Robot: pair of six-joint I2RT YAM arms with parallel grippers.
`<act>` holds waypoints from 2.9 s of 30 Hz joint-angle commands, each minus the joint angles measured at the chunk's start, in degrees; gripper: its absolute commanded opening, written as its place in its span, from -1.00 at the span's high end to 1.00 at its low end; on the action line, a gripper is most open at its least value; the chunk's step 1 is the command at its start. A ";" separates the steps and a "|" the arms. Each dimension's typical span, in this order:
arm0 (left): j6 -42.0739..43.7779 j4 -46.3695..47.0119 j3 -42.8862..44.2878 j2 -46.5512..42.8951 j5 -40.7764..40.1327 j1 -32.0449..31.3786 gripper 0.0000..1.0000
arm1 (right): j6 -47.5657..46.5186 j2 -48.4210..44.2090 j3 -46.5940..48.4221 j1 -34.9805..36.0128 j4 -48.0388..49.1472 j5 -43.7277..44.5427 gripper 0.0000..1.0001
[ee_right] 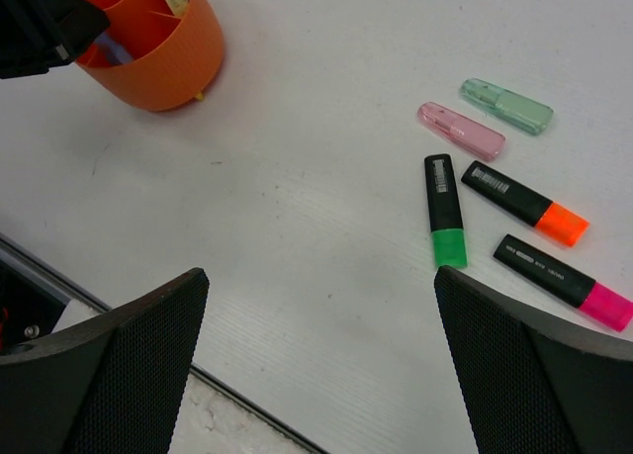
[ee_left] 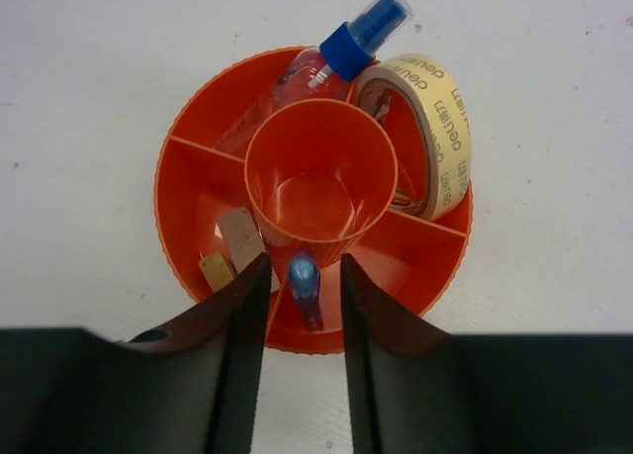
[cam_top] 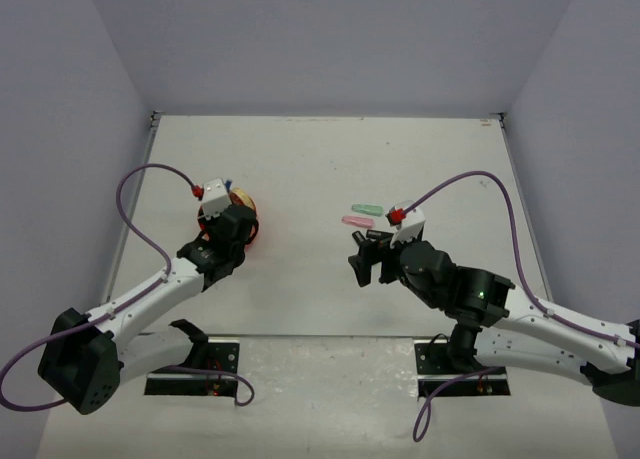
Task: Sort the stationery into containers
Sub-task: Place the stationery in the storage box, then pick up the pen from the center of the board.
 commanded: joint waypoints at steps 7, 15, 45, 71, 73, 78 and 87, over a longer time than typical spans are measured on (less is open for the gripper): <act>-1.97 1.01 1.29 -6.52 0.80 0.14 -0.32 | 2.57 3.68 1.17 -3.19 0.27 0.27 -0.98; 0.89 -6.39 7.74 -14.91 12.49 0.14 -0.89 | 9.55 19.36 6.84 -24.77 -3.41 -17.29 -0.98; 16.36 -21.57 13.96 -31.76 24.31 0.14 -1.00 | -37.10 72.81 46.84 -37.78 -14.62 -18.97 -0.31; 16.52 -20.62 13.45 -31.67 26.18 0.14 -1.00 | -32.60 78.33 53.04 -39.62 -20.74 -20.52 0.98; 15.82 -20.28 13.83 -30.54 27.06 0.21 -1.00 | -29.97 75.62 52.91 -39.61 -19.80 -18.05 1.00; 9.05 -14.32 13.57 -28.38 35.80 0.14 -1.00 | -23.76 62.86 48.05 -37.27 -16.86 -19.02 1.00; -7.79 18.85 3.85 -23.80 55.42 0.14 -1.00 | -18.18 40.27 35.82 -17.85 -10.41 -27.39 1.00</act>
